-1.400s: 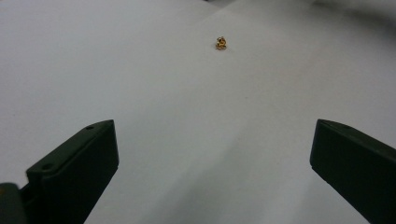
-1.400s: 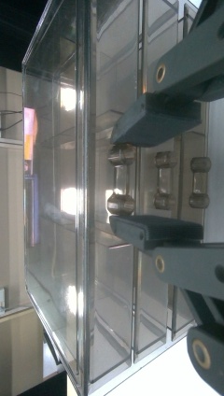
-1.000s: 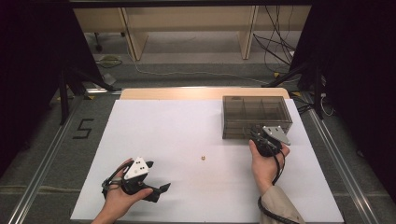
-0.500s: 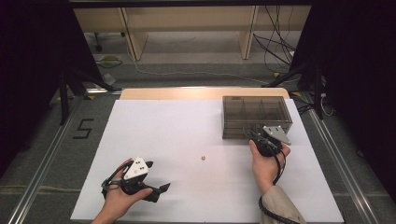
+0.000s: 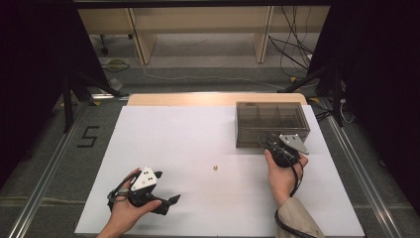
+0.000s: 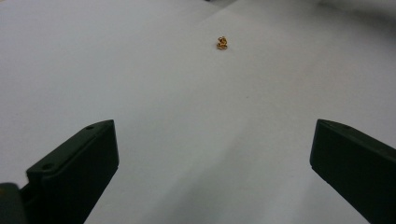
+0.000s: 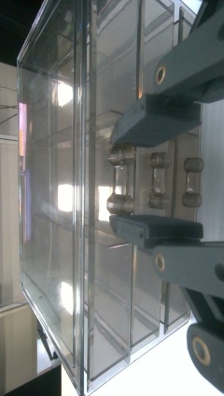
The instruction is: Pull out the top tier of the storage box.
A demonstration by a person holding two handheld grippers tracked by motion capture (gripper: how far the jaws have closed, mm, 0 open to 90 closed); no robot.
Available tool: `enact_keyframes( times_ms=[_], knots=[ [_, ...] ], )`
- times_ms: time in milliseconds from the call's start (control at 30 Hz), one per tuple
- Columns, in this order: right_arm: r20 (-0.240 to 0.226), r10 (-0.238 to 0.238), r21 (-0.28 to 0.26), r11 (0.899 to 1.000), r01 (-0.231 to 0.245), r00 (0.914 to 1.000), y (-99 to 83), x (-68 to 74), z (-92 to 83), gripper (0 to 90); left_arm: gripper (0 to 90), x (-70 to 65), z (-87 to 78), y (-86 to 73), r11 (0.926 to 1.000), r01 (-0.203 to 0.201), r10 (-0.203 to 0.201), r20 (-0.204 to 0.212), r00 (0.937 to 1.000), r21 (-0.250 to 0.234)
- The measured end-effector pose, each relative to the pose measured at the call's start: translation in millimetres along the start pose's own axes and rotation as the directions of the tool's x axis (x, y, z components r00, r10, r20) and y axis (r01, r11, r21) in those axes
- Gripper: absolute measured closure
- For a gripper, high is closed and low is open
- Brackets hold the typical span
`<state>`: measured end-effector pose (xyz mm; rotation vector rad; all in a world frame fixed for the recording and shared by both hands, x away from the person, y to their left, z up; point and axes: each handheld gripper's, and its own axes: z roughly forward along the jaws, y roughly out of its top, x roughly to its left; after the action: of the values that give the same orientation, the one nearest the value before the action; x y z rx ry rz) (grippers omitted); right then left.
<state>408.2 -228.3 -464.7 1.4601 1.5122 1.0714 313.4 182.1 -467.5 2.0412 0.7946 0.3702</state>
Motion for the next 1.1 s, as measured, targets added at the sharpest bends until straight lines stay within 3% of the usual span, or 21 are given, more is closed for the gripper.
enact_keyframes(
  times_ms=[1100],
  knots=[
    [-0.001, -0.007, 0.004, 1.000, 0.007, 1.0000, -2.5, 0.4, -7.2, 55.5, 1.1, 0.1, -0.5, -0.1, 1.0000, -0.002, 0.002, -0.001, 1.0000, 0.000]
  ],
)
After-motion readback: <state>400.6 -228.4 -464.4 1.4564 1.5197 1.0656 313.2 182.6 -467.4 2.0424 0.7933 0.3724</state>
